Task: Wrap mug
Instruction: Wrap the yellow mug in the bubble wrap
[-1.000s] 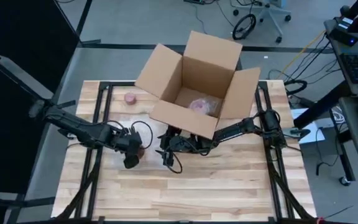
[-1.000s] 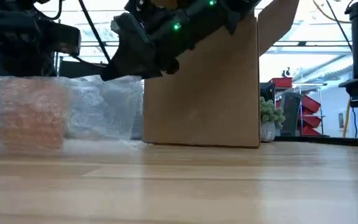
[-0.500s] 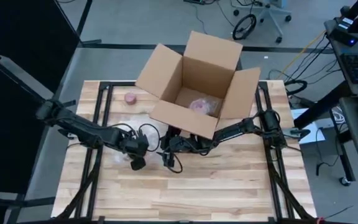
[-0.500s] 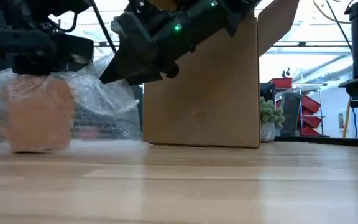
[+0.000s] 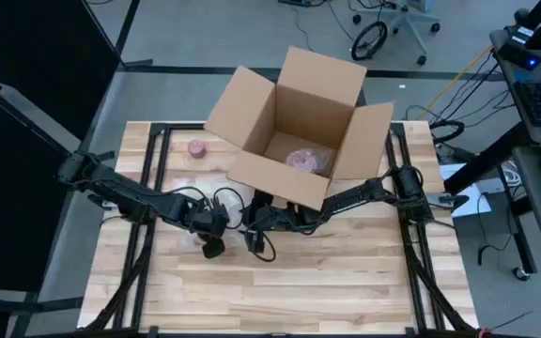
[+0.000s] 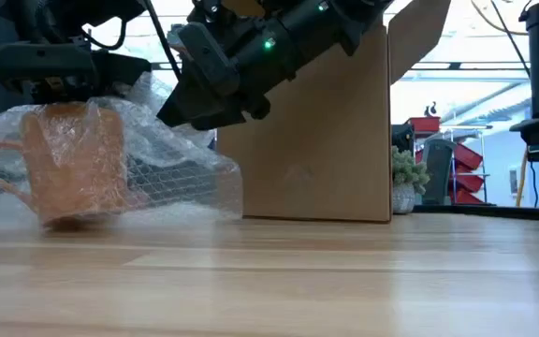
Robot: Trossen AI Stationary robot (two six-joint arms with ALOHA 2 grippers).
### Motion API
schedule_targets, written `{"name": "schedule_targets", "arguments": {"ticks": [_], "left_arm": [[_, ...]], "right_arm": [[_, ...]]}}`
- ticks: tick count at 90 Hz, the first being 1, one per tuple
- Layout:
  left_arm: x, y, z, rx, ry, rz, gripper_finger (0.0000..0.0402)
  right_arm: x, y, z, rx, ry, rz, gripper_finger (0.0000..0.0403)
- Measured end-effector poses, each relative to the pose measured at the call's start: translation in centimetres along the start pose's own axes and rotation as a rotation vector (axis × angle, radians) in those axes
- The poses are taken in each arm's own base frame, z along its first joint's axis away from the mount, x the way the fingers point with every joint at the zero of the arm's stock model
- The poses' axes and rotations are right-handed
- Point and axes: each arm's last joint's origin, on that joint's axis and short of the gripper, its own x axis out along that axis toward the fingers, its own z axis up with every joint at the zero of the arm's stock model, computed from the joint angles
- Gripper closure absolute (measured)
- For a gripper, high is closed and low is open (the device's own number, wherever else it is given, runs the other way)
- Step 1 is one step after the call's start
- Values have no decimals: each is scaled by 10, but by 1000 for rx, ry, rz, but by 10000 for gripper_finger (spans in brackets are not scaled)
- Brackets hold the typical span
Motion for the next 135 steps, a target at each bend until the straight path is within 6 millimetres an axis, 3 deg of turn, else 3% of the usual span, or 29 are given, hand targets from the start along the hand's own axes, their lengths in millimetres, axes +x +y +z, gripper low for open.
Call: {"name": "schedule_targets", "arguments": {"ticks": [16,42,53,135], "left_arm": [[-7,-8,8,25,-28,-45,384],[-9,-9,9,46,-31,-56,277],[-11,-10,11,46,-31,-55,252],[-51,-17,31,210,2,2,246]], "right_arm": [[0,0,-1,-20,15,-1,133],[-7,-2,1,-60,40,-6,133],[-13,-4,6,-61,44,-7,133],[-17,-4,3,-51,97,-3,133]]}}
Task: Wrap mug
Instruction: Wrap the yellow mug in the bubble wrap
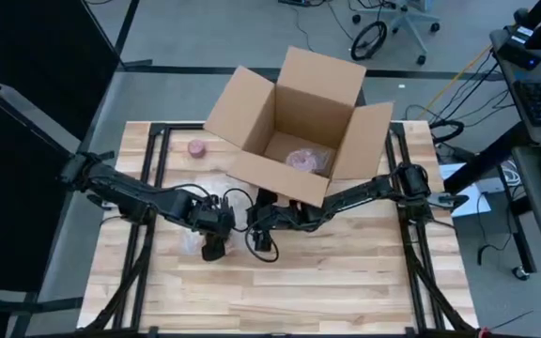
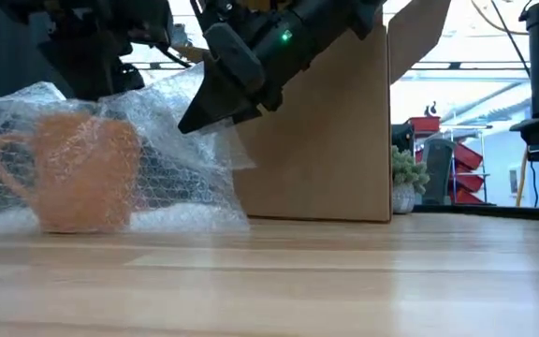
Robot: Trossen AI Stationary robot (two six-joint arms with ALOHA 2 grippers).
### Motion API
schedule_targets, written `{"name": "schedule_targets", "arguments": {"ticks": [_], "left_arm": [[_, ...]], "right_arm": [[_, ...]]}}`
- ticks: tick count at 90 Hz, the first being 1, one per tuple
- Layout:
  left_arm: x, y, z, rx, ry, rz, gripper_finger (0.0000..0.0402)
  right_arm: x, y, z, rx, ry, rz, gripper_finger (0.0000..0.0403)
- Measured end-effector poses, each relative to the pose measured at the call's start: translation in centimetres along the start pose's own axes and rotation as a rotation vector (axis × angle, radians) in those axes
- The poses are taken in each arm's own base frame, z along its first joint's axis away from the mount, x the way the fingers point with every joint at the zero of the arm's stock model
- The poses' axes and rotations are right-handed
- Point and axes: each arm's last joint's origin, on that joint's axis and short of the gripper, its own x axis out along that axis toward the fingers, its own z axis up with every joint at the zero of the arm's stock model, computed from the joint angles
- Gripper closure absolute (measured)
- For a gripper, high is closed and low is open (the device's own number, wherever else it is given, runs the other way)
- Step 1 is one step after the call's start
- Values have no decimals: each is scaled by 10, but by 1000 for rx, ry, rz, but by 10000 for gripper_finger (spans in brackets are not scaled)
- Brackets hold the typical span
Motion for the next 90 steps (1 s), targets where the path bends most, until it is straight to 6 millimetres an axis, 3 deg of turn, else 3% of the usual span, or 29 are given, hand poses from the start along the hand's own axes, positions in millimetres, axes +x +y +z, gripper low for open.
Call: {"name": "schedule_targets", "arguments": {"ticks": [63,90], "left_arm": [[-23,4,2,19,60,112,246],[-2,21,-5,-14,107,96,246]], "right_arm": [[0,0,-1,-2,5,0,133],[0,0,-1,-2,5,0,133]]}}
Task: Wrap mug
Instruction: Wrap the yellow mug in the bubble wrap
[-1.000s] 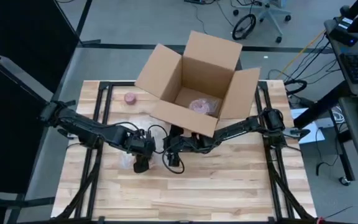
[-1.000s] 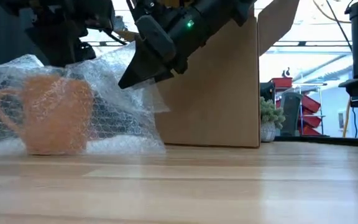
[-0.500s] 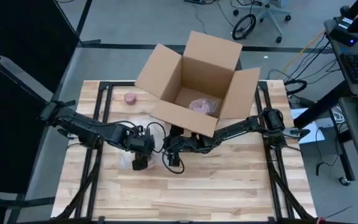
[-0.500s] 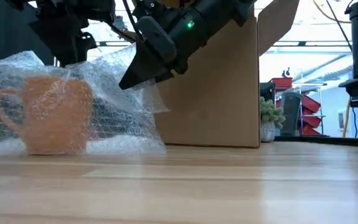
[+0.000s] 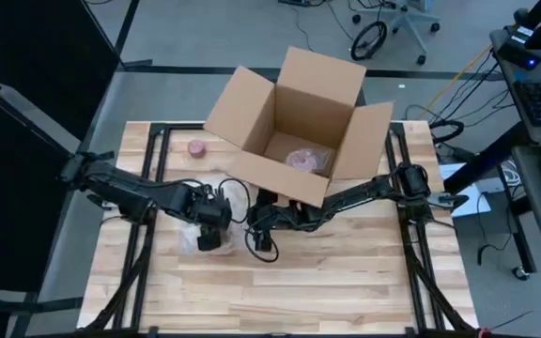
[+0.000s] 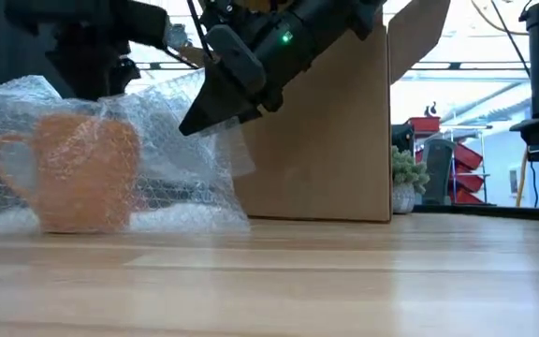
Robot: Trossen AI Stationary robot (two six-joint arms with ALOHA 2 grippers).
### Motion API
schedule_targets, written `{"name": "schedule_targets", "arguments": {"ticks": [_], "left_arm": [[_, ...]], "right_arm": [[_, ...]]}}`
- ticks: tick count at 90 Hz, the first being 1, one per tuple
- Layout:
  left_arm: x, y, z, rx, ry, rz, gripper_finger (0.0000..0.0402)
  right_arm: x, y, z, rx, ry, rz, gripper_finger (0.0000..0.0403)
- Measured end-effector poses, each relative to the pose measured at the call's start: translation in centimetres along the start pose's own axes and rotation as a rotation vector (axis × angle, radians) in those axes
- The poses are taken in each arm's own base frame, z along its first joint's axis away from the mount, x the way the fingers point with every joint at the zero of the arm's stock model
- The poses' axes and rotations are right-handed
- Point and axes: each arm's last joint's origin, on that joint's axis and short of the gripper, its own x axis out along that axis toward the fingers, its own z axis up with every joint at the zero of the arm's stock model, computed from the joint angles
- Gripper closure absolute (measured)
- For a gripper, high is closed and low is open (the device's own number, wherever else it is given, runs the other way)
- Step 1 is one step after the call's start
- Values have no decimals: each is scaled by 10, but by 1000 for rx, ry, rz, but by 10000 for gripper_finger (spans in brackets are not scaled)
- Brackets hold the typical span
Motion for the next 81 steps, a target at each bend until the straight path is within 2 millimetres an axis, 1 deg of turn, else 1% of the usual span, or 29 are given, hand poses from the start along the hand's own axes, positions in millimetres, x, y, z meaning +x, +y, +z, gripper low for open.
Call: {"name": "schedule_targets", "arguments": {"ticks": [15,23,36,51,68,81], "left_arm": [[23,0,-4,-18,-30,-87,246],[32,-1,-7,-38,-56,-100,246],[50,-2,-10,-45,-51,-95,246],[68,-6,-6,-44,-42,-92,246],[81,-11,-2,-34,-28,-94,246],[81,-16,-2,-19,-46,-101,246]], "right_arm": [[0,2,0,-3,0,4,133],[0,2,0,-4,0,4,133],[0,2,0,-3,1,4,133],[0,2,-1,-4,4,3,133],[0,2,-1,-4,6,3,133],[0,3,-2,-10,21,6,133]]}}
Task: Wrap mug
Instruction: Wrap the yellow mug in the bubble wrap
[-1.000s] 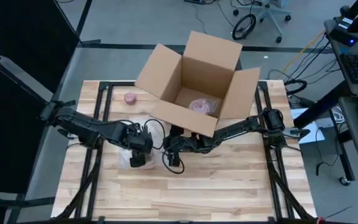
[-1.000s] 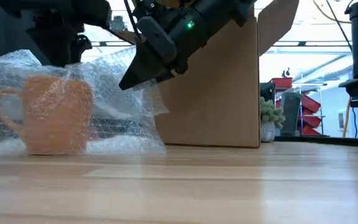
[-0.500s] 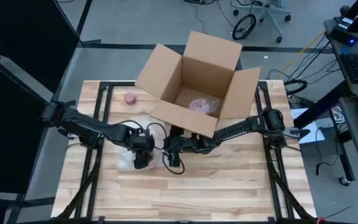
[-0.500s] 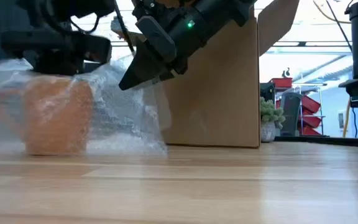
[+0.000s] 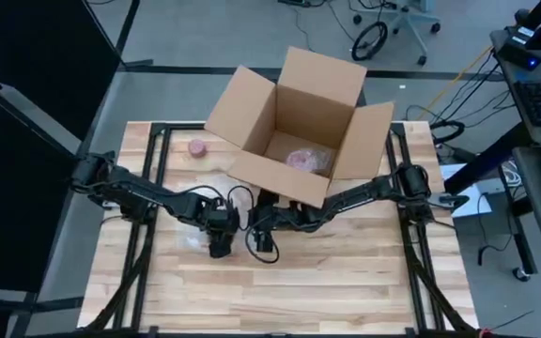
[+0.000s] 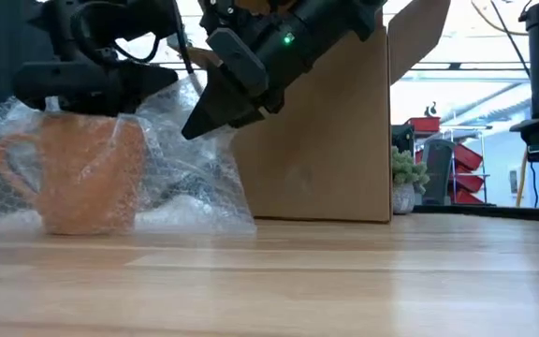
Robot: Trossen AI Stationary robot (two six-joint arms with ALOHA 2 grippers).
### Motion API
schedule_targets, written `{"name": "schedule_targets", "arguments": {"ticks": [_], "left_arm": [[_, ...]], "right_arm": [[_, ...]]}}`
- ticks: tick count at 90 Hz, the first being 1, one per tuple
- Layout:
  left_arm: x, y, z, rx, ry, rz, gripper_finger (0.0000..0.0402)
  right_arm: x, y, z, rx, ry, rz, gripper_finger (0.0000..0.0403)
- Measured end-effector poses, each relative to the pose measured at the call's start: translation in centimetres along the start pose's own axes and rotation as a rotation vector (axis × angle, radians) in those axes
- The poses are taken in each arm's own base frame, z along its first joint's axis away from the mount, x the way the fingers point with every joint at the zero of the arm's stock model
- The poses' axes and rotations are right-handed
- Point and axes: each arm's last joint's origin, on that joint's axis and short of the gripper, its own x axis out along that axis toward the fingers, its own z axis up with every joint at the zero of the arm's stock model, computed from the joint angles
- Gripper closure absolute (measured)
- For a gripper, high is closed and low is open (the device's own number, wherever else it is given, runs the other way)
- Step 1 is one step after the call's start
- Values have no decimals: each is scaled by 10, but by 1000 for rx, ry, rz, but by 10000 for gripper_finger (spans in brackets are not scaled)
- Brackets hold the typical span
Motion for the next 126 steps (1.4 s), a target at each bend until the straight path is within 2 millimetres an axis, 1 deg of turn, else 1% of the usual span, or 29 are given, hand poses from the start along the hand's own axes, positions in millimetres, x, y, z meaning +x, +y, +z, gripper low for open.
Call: {"name": "schedule_targets", "arguments": {"ticks": [16,26,37,50,59,78,92,110,126], "left_arm": [[-3,-11,6,4,-65,-38,246],[-4,-19,8,-2,-105,-75,246],[-5,-25,10,7,-130,-113,246],[-6,-34,10,32,-162,-162,246],[-7,-41,9,54,-178,-182,246],[-8,-56,-1,183,-174,-197,246],[-8,-61,-5,237,-170,-200,246],[-8,-61,-5,216,-169,-197,246],[-9,-60,-4,206,-167,-198,246]], "right_arm": [[-5,13,-6,-38,60,48,133],[-15,24,-10,-54,117,63,133],[-36,33,-10,-30,174,76,133],[-65,43,-4,12,182,98,133],[-77,53,-3,26,173,119,133],[-89,76,-10,0,200,151,133],[-96,86,-15,18,207,93,133],[-98,86,-19,13,221,37,133],[-97,86,-23,21,236,27,133]]}}
